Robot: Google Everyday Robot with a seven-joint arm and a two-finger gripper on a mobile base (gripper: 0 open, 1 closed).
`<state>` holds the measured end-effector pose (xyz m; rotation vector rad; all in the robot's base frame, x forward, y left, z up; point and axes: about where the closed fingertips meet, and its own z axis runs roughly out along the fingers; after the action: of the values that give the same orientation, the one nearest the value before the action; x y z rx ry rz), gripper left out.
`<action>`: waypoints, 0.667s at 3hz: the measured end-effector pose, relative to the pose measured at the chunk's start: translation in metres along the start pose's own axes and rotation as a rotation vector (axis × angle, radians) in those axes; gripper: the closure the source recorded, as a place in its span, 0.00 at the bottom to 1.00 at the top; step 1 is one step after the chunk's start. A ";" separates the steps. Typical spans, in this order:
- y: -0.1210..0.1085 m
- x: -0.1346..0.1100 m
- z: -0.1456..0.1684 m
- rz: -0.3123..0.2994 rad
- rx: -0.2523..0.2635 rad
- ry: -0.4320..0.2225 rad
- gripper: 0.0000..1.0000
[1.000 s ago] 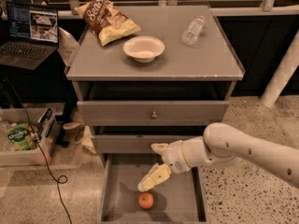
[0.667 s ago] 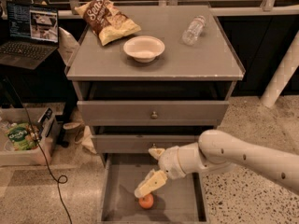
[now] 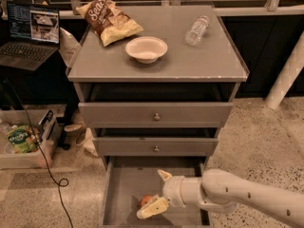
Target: Pick orange from bottom drawer and place on counter
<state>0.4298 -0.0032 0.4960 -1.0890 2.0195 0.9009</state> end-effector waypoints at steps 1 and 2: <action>-0.019 0.005 0.003 0.005 0.075 -0.006 0.00; -0.013 0.004 0.004 0.000 0.068 -0.005 0.00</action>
Offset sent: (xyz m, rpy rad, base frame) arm 0.0116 -0.0049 -0.0096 -0.0428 -0.0510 -0.0825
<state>0.4400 -0.0067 0.4870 -1.0493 2.0310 0.8280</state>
